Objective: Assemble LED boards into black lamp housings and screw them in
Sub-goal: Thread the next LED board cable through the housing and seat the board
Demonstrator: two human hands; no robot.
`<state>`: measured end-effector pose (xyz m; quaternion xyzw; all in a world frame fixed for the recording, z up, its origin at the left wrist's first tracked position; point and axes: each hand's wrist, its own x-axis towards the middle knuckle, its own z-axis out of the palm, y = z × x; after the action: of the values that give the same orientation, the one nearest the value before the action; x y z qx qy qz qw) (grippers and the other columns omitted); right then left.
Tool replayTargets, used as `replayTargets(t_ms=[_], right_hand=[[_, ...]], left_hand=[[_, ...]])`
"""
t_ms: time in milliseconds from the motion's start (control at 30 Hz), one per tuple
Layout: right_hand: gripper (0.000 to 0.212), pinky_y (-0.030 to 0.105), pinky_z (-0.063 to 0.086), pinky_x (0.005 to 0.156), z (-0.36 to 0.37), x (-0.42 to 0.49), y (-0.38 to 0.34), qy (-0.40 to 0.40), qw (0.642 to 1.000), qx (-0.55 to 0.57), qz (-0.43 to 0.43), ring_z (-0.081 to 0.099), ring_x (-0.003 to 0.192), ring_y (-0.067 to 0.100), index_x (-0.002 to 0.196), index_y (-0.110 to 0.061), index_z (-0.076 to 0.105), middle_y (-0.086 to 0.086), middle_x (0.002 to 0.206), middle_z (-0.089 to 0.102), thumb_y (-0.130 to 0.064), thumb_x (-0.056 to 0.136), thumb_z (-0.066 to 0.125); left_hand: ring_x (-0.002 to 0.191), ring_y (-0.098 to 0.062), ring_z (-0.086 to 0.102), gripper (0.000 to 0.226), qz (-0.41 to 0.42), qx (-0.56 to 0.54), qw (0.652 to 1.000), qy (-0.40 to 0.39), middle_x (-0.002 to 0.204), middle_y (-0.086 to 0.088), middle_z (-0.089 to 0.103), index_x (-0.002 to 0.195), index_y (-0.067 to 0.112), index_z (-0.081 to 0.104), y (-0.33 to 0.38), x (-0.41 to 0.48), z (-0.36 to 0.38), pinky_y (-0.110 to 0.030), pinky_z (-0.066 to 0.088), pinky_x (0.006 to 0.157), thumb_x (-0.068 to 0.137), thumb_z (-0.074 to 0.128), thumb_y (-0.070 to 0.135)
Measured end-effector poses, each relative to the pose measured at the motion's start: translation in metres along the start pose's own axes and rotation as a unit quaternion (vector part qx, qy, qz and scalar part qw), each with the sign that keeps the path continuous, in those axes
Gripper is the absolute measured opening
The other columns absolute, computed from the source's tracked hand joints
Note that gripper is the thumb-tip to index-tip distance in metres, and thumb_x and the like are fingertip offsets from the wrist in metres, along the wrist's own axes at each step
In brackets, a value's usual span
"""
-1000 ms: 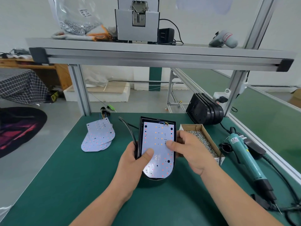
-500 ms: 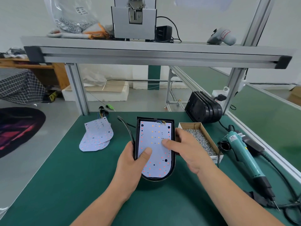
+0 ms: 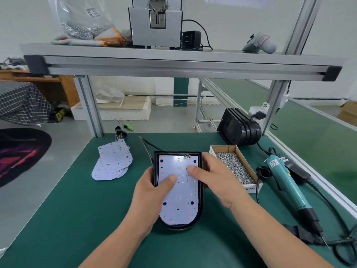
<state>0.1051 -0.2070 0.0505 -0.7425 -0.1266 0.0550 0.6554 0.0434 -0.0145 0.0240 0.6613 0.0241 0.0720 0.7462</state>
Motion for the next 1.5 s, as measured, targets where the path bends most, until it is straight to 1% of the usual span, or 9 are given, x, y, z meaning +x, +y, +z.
replayTargets(t_ms=[233, 333, 533, 700, 867, 1067, 1233, 1333, 1500], right_hand=[[0.028, 0.045, 0.059, 0.098, 0.003, -0.002, -0.001, -0.001, 0.998, -0.052, -0.042, 0.073, 0.104, 0.017, 0.115, -0.022, 0.069, -0.002, 0.11, 0.077, -0.037, 0.091, 0.073], [0.04, 0.042, 0.055, 0.08, 0.002, 0.001, -0.005, 0.011, 0.999, 0.037, 0.008, 0.064, 0.09, 0.02, 0.105, -0.013, 0.072, 0.01, 0.101, 0.072, -0.05, 0.099, 0.057], [0.044, 0.029, 0.061, 0.085, -0.005, -0.006, -0.005, -0.083, 0.996, 0.014, -0.02, 0.073, 0.109, 0.014, 0.127, -0.03, 0.073, -0.005, 0.123, 0.077, -0.004, 0.098, 0.054], [0.026, 0.005, 0.051, 0.068, 0.001, -0.006, 0.01, -0.044, 0.997, -0.053, 0.042, 0.065, 0.072, -0.017, 0.09, -0.031, 0.063, -0.012, 0.086, 0.071, -0.01, 0.103, 0.054], [0.062, 0.024, 0.023, 0.049, 0.009, 0.005, 0.001, -0.026, 0.991, -0.128, 0.03, 0.02, 0.052, 0.009, 0.052, -0.03, 0.035, -0.008, 0.054, 0.028, 0.007, 0.101, 0.043], [0.059, 0.008, 0.032, 0.046, 0.002, -0.002, -0.001, -0.043, 0.994, -0.088, 0.057, 0.033, 0.042, 0.0, 0.049, -0.022, 0.051, -0.018, 0.047, 0.045, 0.013, 0.097, 0.046], [0.03, 0.015, 0.055, 0.073, 0.003, -0.007, -0.002, -0.044, 0.992, -0.115, -0.038, 0.07, 0.085, -0.003, 0.105, -0.031, 0.077, -0.017, 0.098, 0.079, -0.011, 0.1, 0.055], [0.033, 0.026, 0.054, 0.058, -0.002, -0.003, -0.007, -0.001, 1.0, 0.008, -0.021, 0.066, 0.074, 0.015, 0.108, -0.024, 0.078, -0.003, 0.094, 0.076, -0.032, 0.104, 0.046], [0.055, 0.025, 0.059, 0.082, -0.003, -0.01, -0.006, -0.178, 0.976, -0.122, 0.008, 0.073, 0.108, 0.009, 0.13, -0.03, 0.06, -0.01, 0.121, 0.075, -0.038, 0.08, 0.083]], left_hand=[[0.103, -0.022, 0.078, 0.019, 0.002, -0.004, 1.0, -0.007, 0.113, 0.002, 0.081, 0.104, 0.039, 0.076, 0.004, -0.001, -0.001, -0.041, 0.062, 0.087, 0.086, 0.075, 0.032], [0.105, -0.027, 0.078, 0.024, -0.016, -0.049, 0.999, -0.005, 0.115, -0.003, 0.081, 0.108, 0.029, 0.077, 0.006, -0.002, -0.001, -0.037, 0.065, 0.083, 0.085, 0.078, 0.03], [0.115, -0.037, 0.074, 0.031, -0.062, -0.118, 0.989, -0.071, 0.126, -0.014, 0.076, 0.118, 0.019, 0.076, 0.009, -0.006, -0.001, -0.047, 0.063, 0.092, 0.087, 0.079, 0.025], [0.118, -0.038, 0.072, 0.031, -0.067, -0.116, 0.985, -0.111, 0.129, -0.014, 0.075, 0.12, 0.019, 0.075, 0.006, -0.007, 0.0, -0.048, 0.062, 0.095, 0.09, 0.079, 0.024], [0.114, -0.038, 0.074, 0.039, -0.049, -0.094, 0.991, -0.085, 0.124, -0.014, 0.077, 0.124, 0.012, 0.07, 0.004, -0.007, 0.001, -0.049, 0.063, 0.093, 0.089, 0.078, 0.026], [0.112, -0.037, 0.075, 0.041, -0.053, -0.096, 0.992, -0.067, 0.122, -0.014, 0.077, 0.123, 0.011, 0.07, 0.005, -0.007, 0.0, -0.054, 0.061, 0.096, 0.087, 0.079, 0.028], [0.114, -0.037, 0.074, 0.043, -0.062, -0.104, 0.992, -0.033, 0.123, -0.012, 0.078, 0.126, 0.009, 0.07, 0.006, -0.006, 0.002, -0.059, 0.056, 0.103, 0.088, 0.077, 0.028], [0.111, -0.035, 0.075, 0.028, -0.073, -0.107, 0.992, 0.011, 0.119, -0.011, 0.079, 0.124, 0.008, 0.07, 0.004, -0.001, 0.0, -0.06, 0.056, 0.103, 0.099, 0.075, 0.02], [0.103, -0.035, 0.078, 0.014, -0.068, -0.095, 0.99, 0.075, 0.111, -0.009, 0.081, 0.115, 0.014, 0.072, 0.001, 0.005, -0.002, -0.062, 0.059, 0.097, 0.102, 0.07, 0.016]])
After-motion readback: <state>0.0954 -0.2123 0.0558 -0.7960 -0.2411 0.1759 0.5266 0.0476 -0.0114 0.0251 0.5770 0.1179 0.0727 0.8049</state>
